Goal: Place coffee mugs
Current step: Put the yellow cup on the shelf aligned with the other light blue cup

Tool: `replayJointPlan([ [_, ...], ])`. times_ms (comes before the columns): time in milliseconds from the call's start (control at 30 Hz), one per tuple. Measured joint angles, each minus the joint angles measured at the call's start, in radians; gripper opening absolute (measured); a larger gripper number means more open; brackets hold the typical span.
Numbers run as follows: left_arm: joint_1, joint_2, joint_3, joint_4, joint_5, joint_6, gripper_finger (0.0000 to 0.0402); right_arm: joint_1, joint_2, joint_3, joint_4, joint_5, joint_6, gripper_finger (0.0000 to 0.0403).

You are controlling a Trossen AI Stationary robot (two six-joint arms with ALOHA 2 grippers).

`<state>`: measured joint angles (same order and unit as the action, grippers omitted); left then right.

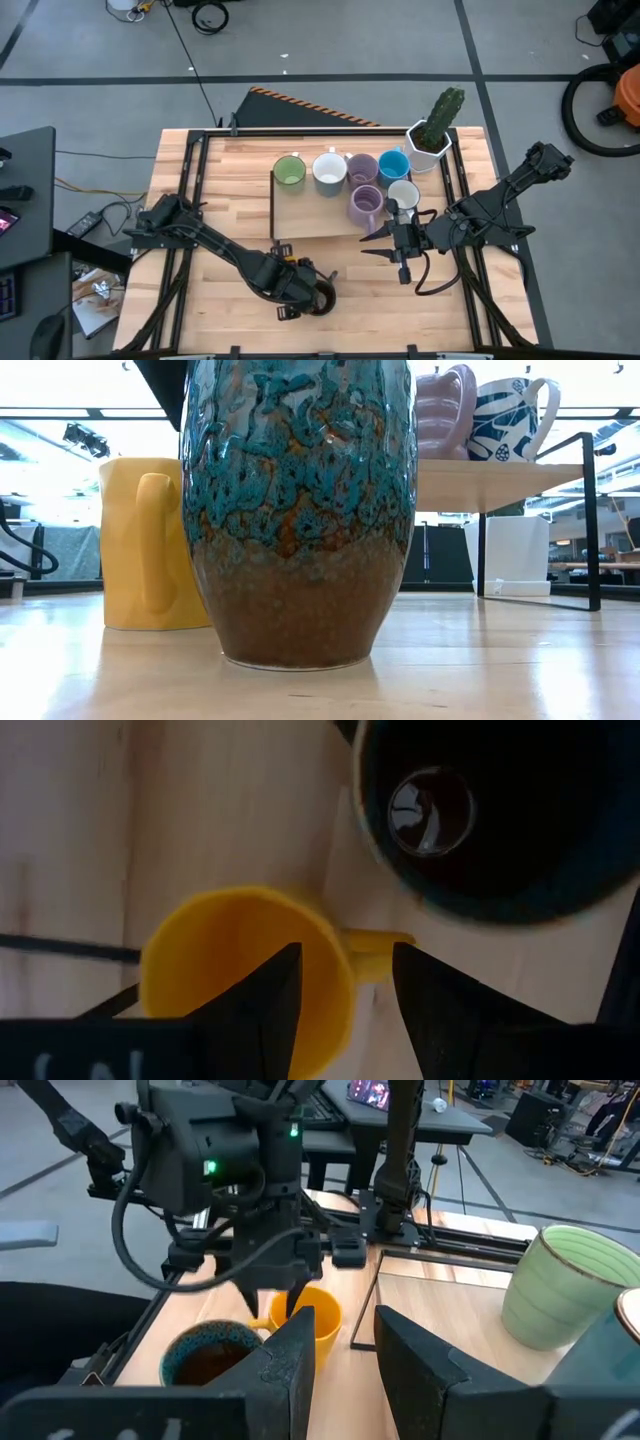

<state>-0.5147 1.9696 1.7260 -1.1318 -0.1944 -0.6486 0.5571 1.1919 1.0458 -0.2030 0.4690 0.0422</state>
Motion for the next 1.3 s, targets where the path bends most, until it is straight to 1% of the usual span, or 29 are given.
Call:
replayJointPlan([
  [367, 0.009, 0.047, 0.0, 0.019, 0.029, 0.039, 0.016, 0.0, 0.0, 0.0, -0.008, 0.0, 0.007, 0.0112],
  [467, 0.01, 0.049, 0.0, 0.018, 0.042, 0.041, 0.0141, 0.0, 0.0, 0.0, -0.009, 0.0, 0.007, 0.0112],
  [733, 0.005, 0.049, 0.0, 0.021, 0.059, 0.032, 0.0067, 0.0, 0.0, 0.0, -0.009, 0.0, 0.007, 0.0112],
  [967, -0.007, 0.049, 0.001, 0.023, 0.068, 0.033, 0.0016, 0.0, 0.0, 0.0, -0.009, 0.0, 0.007, 0.0112],
  [1033, -0.01, 0.049, 0.001, 0.022, 0.068, 0.04, 0.0009, 0.0, 0.0, 0.0, -0.009, 0.0, 0.007, 0.0112],
  [1200, -0.011, 0.049, 0.001, 0.006, 0.067, 0.052, 0.0009, 0.0, 0.0, 0.0, -0.009, 0.0, 0.007, 0.0112],
  [1300, -0.01, 0.045, 0.002, -0.004, 0.1, 0.058, 0.0009, 0.0, 0.0, 0.0, -0.009, 0.0, 0.007, 0.0112],
])
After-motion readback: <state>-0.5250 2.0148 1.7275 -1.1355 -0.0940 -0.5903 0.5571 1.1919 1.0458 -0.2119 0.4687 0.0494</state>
